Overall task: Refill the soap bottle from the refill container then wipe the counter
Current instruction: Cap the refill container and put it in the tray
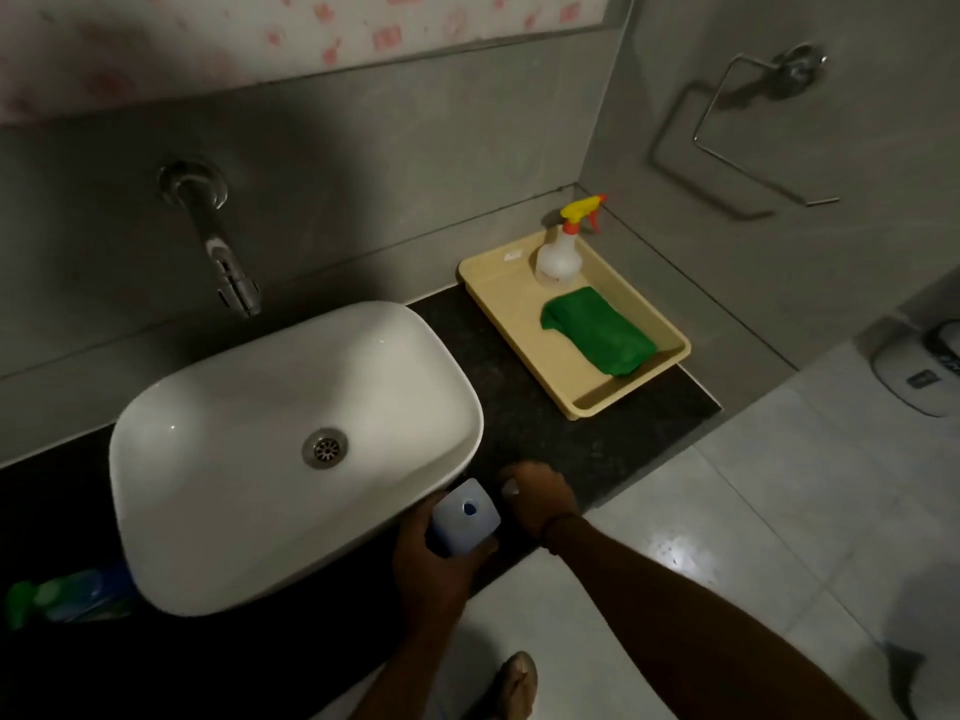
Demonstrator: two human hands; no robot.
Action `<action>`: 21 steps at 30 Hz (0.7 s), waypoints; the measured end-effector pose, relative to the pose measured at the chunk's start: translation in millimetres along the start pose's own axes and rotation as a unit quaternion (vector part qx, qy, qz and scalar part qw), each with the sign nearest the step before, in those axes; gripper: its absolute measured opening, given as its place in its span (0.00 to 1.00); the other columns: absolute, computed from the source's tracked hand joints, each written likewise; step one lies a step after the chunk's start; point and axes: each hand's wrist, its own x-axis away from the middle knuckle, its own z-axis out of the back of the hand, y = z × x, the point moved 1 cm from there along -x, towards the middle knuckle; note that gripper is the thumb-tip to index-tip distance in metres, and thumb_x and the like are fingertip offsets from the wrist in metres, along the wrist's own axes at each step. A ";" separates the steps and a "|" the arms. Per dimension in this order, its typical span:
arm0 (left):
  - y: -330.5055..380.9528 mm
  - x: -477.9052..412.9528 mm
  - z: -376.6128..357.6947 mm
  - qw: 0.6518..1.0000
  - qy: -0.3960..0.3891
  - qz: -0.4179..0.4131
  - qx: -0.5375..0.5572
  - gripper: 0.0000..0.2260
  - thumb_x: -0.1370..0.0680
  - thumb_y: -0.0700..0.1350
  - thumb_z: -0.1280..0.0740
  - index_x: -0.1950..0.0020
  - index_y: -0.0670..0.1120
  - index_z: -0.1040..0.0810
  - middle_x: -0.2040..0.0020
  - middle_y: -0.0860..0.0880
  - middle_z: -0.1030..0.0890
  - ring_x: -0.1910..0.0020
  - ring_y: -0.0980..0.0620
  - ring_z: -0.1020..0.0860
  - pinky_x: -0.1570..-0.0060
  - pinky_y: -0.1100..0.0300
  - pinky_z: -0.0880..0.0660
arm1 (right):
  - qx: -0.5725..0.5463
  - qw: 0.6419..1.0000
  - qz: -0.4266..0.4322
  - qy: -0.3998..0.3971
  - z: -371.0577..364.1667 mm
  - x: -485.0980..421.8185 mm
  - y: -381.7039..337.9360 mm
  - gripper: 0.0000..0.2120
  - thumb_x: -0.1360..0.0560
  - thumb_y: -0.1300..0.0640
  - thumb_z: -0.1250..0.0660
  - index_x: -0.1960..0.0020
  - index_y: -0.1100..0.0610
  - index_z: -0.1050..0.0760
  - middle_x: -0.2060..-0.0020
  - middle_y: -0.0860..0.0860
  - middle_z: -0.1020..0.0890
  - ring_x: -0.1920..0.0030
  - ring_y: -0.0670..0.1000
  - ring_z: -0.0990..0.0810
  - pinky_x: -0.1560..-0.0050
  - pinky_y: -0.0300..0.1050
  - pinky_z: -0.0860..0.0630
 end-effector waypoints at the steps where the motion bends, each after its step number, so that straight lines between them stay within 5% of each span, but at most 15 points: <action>1: 2.1 0.3 2.6 1.000 -0.007 0.005 0.010 0.37 0.45 0.45 0.11 0.38 0.49 0.18 0.39 0.48 0.16 0.39 0.45 0.18 0.38 0.41 0.21 | -0.029 1.000 -0.004 0.012 10.7 7.5 -3.4 0.13 0.18 0.55 0.38 0.35 0.52 0.22 0.36 0.55 0.21 0.37 0.54 0.22 0.34 0.52 0.24; 5: 14.7 7.8 21.4 0.998 -0.038 -0.041 0.030 0.30 0.44 0.49 0.12 0.45 0.52 0.16 0.47 0.50 0.13 0.48 0.49 0.15 0.51 0.55 0.17 | -0.102 0.990 0.051 0.083 73.9 52.4 -28.7 0.13 0.24 0.56 0.27 0.40 0.50 0.19 0.42 0.48 0.16 0.42 0.49 0.18 0.37 0.53 0.22; 8: 34.1 11.3 34.7 0.996 -0.036 -0.068 0.045 0.31 0.44 0.51 0.12 0.43 0.45 0.15 0.45 0.48 0.13 0.46 0.47 0.15 0.49 0.46 0.16 | -0.100 0.978 0.168 0.074 126.4 96.8 -65.5 0.15 0.26 0.56 0.24 0.40 0.49 0.18 0.45 0.42 0.16 0.46 0.41 0.18 0.41 0.47 0.20; 13: 71.8 7.1 64.0 0.991 -0.065 -0.100 0.068 0.35 0.44 0.55 0.14 0.39 0.52 0.17 0.41 0.54 0.15 0.44 0.50 0.17 0.47 0.52 0.16 | 0.063 0.957 0.274 0.073 169.4 160.3 -140.4 0.16 0.27 0.58 0.23 0.40 0.49 0.18 0.42 0.45 0.17 0.45 0.46 0.18 0.45 0.48 0.18; 21: 117.4 -0.9 113.3 0.982 -0.070 -0.152 0.085 0.33 0.43 0.57 0.15 0.41 0.63 0.23 0.44 0.63 0.20 0.45 0.57 0.21 0.48 0.64 0.24 | 0.206 0.933 0.279 0.102 177.4 198.0 -199.5 0.17 0.26 0.62 0.25 0.39 0.49 0.18 0.41 0.47 0.17 0.44 0.48 0.18 0.48 0.50 0.18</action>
